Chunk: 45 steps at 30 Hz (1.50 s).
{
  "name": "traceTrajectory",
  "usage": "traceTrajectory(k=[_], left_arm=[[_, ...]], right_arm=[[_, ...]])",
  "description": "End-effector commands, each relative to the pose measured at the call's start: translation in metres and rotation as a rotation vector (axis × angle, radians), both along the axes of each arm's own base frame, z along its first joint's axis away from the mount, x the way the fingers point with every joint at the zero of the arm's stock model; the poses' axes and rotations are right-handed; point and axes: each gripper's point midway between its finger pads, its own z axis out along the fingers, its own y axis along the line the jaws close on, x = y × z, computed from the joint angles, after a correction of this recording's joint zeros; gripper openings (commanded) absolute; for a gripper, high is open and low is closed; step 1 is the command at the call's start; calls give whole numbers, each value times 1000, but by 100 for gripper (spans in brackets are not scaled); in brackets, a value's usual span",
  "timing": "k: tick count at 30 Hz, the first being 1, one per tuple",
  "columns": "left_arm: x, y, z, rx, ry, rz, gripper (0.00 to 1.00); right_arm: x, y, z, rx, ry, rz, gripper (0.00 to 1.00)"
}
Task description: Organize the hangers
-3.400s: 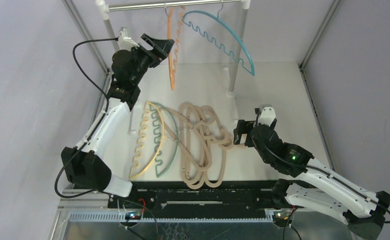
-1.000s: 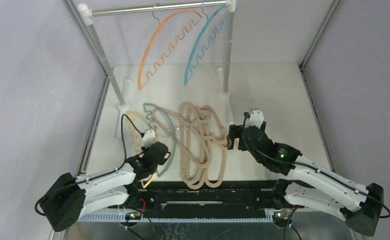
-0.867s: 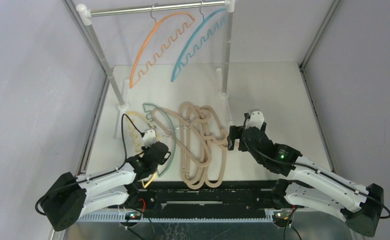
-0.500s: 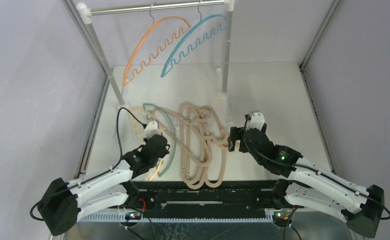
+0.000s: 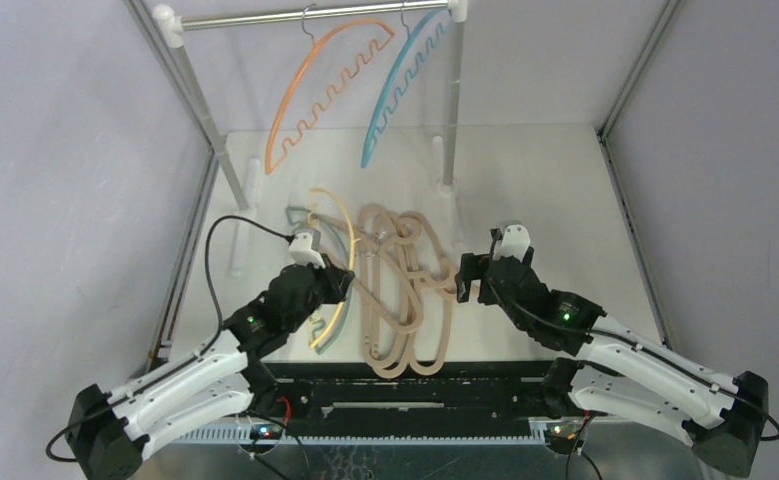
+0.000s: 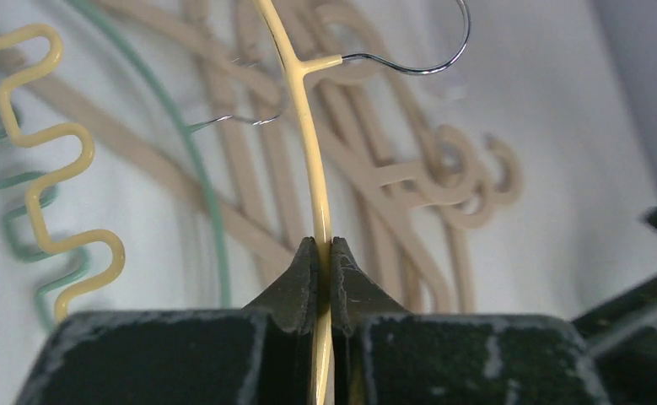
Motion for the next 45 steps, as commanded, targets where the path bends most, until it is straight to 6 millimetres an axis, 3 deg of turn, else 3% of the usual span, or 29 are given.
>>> traceTrajectory(k=[1,7,17,25,38,45], left_arm=[[-6,-29,74,-266,-150,-105,0],[-14,-36,120,-430,-215,-143,0],[-20,-28,162,-613,-297,-123,0],[-29,-32,210,-785,-375,-184,0],[-17,-40,253,-1001,-432,-265,0],[-19,-55,293,-1154,-420,-405,0]], right_arm=[[6,0,15,63,-46,-33,99],[4,-1,18,68,-46,-35,98],[4,-6,28,69,-65,-39,98],[3,-8,33,74,-71,-44,97],[-1,-18,38,74,-84,-65,97],[-2,-22,43,81,-92,-78,97]])
